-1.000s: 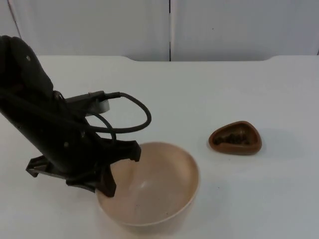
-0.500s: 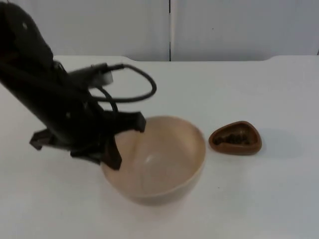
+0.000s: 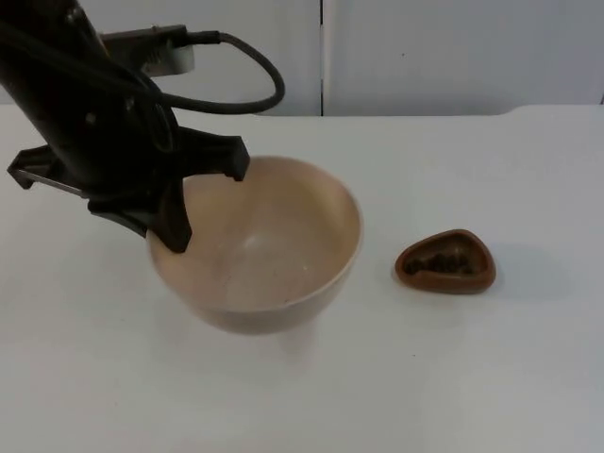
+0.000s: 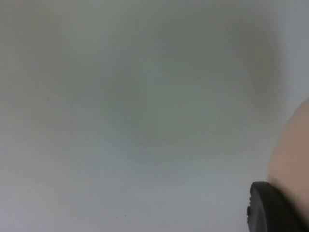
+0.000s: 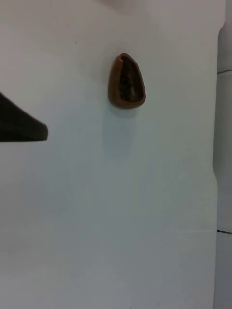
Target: Pick up the bowl with the left hand and pour the coffee beans from the cup into the bowl with the right hand.
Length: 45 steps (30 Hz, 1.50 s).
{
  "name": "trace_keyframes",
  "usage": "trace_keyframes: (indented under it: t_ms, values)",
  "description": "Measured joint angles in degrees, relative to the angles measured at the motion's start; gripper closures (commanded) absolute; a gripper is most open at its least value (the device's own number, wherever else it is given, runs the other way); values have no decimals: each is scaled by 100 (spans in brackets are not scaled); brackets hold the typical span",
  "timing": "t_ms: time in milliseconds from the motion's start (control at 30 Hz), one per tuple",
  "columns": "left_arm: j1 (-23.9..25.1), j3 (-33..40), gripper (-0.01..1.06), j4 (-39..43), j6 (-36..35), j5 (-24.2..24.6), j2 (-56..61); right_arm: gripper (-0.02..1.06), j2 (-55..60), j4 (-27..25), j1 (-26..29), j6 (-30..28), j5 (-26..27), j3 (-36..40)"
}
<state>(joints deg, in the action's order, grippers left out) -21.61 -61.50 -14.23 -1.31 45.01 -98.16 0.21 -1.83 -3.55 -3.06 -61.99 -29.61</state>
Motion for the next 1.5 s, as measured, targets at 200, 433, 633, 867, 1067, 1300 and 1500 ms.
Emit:
trace_keyframes:
  t_ms: [200, 433, 633, 867, 1067, 1300, 1500]
  values:
    - [0, -3, 105, 69, -4, 179, 0, -1, 0, 0, 0, 0, 0, 0]
    - [0, -13, 105, 59, -115, 359, 0, -1, 0, 0, 0, 0, 0, 0]
    - [0, -13, 105, 85, -497, 371, 0, -1, 0, 0, 0, 0, 0, 0]
    - [-13, -13, 105, 836, -1527, 371, 0, -1, 0, 0, 0, 21, 0, 0]
    - [-213, -13, 105, 1479, -2193, 371, 0, -1, 0, 0, 0, 45, 0, 0]
    - [-284, -13, 105, 1574, -2276, 359, 0, -1, 576, -53, 0, 68, 197, -91]
    - [-284, -15, 105, 1651, -2302, 301, 0, -1, 1504, -249, 0, 78, 1013, -299]
